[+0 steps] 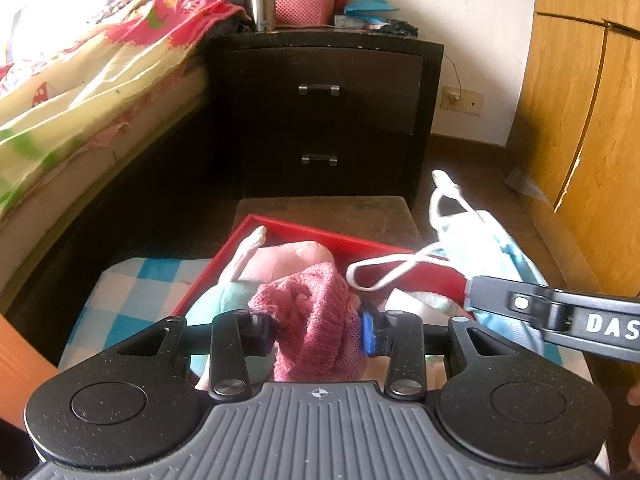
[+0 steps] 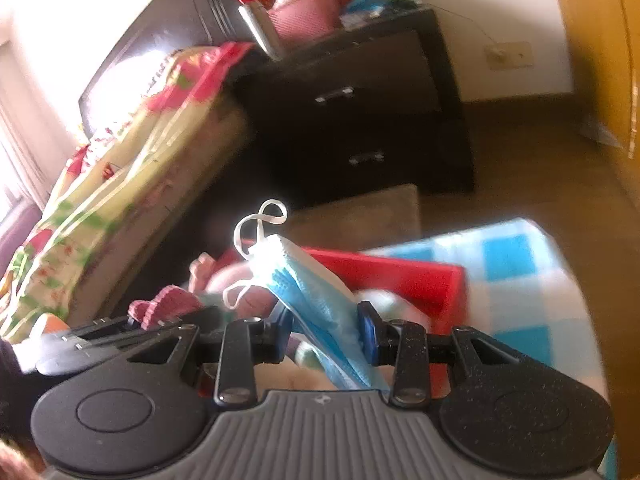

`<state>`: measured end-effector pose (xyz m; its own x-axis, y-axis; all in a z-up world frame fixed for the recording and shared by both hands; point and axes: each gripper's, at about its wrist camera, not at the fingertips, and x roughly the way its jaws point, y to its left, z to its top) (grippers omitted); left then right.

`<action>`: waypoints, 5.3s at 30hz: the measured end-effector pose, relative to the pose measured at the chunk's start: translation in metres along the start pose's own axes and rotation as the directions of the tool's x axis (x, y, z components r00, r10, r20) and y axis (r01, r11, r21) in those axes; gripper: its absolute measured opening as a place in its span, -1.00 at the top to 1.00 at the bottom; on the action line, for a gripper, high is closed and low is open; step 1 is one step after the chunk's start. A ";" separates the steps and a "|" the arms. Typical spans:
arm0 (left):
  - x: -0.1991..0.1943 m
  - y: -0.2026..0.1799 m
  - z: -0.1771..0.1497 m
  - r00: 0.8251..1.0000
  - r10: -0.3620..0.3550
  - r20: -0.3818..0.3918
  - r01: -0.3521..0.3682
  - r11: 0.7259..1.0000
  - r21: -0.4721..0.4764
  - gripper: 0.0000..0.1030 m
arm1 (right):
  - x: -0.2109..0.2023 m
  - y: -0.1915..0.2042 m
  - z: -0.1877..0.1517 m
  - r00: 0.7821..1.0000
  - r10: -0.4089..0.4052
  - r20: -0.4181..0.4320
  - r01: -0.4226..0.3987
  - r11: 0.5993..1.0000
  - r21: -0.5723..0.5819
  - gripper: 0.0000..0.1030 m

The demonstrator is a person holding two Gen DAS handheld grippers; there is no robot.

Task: Organize soft objects
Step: 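Carry the pink hat in the left tool while the right tool carries the mask to the red box, then open both tools to drop the hat and mask into the red box, then withdraw both tools from the red box toward the rainbow striped sock, then grasp the rainbow striped sock with the left tool, then lift the striped sock with the left tool while the right tool grasps the blue face mask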

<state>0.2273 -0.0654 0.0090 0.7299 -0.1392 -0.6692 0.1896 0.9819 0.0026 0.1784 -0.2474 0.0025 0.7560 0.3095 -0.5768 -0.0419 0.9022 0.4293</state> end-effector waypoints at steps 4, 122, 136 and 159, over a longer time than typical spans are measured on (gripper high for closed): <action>0.013 0.001 0.000 1.000 -0.007 -0.007 0.006 1.000 -0.010 0.18 | 0.019 0.006 -0.002 1.000 0.002 0.010 -0.001 0.999 -0.033 0.73; -0.066 -0.183 -0.163 0.886 -0.264 -0.381 0.399 0.852 0.338 -0.22 | -0.204 -0.075 -0.183 0.927 -0.340 -0.159 0.345 0.938 0.008 0.06; -0.074 -0.165 -0.151 0.895 -0.276 -0.350 0.386 0.873 0.299 0.90 | -0.186 -0.047 -0.187 0.949 -0.209 -0.237 0.191 0.977 -0.095 0.06; -0.061 -0.168 -0.156 0.821 -0.338 -0.460 0.481 0.844 0.238 -0.32 | -0.168 -0.048 -0.183 0.933 -0.197 -0.302 0.161 0.977 -0.139 -0.08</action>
<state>0.0481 -0.2020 -0.0667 0.2326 -0.3871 -0.8922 0.6673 0.7309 -0.1431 -0.0663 -0.2876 -0.0487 0.5165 0.2021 -0.8321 -0.0104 0.9732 0.2299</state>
